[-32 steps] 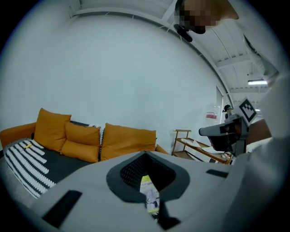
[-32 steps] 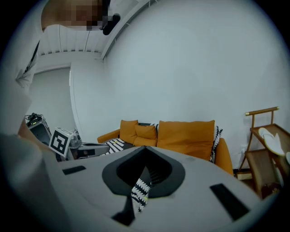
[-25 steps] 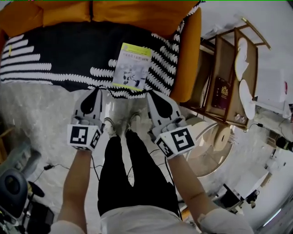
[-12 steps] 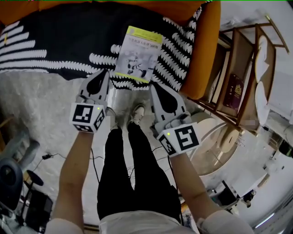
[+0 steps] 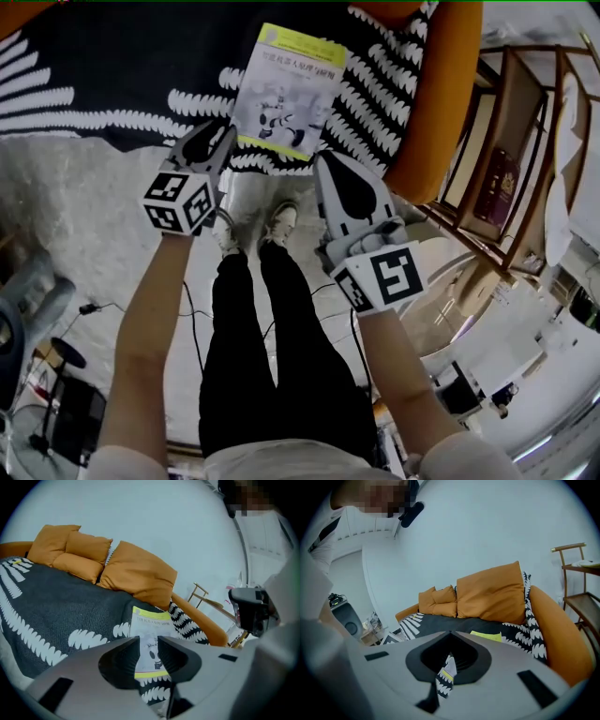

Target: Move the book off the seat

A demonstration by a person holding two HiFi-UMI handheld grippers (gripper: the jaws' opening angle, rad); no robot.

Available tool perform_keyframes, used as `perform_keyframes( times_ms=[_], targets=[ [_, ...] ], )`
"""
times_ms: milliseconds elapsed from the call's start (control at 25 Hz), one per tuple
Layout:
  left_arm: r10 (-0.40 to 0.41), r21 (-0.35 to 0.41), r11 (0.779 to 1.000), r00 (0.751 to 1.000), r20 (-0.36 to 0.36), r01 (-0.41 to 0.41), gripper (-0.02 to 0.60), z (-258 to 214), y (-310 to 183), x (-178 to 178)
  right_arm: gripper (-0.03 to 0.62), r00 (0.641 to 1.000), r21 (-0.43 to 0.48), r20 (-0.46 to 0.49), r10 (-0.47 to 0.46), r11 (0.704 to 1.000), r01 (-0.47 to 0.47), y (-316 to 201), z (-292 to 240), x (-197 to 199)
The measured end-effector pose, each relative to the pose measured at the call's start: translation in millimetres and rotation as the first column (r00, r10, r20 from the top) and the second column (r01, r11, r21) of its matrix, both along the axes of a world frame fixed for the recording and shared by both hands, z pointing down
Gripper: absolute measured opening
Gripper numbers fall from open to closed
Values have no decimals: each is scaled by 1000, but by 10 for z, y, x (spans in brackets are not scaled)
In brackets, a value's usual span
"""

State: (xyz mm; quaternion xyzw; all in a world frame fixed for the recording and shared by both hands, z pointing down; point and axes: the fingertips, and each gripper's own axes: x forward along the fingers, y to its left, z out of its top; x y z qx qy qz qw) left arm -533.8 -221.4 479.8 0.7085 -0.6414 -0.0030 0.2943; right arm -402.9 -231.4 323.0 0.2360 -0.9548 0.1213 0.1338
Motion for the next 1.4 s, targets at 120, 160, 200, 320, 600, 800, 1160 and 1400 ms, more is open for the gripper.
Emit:
perform_keyframes(
  times_ms=[120, 160, 200, 320, 600, 800, 1160, 1400],
  targets=[
    [25, -37, 999, 1000, 8, -25, 117, 310, -52, -4, 21, 1000, -2, -9, -17, 1000, 17, 9, 147, -34],
    [29, -51, 998, 1000, 8, -29, 126, 412, -69, -16, 21, 1000, -2, -10, -25, 1000, 25, 21, 185, -53],
    [30, -63, 998, 1000, 5, -30, 134, 506, -87, -25, 21, 999, -3, -11, -34, 999, 34, 36, 216, -68],
    [45, -90, 995, 999, -4, -45, 160, 725, -136, -13, 21, 999, -18, -16, -50, 999, 49, 92, 285, -49],
    [191, -134, 969, 974, -118, -206, 304, 984, -268, 209, 21, 999, -53, -26, -37, 998, 36, 47, 409, 121],
    [204, -188, 955, 969, -142, -228, 272, 1083, -379, 160, 21, 999, -64, -27, -33, 997, 32, 1, 435, 163],
    [241, -8, 966, 910, -337, -259, 261, 541, -245, 274, 21, 999, -91, -1, -41, 995, 41, 31, 351, 75],
    [221, -66, 964, 917, -332, -256, 261, 763, -526, 436, 21, 999, -84, -11, -48, 995, 47, -11, 349, 111]
  ],
)
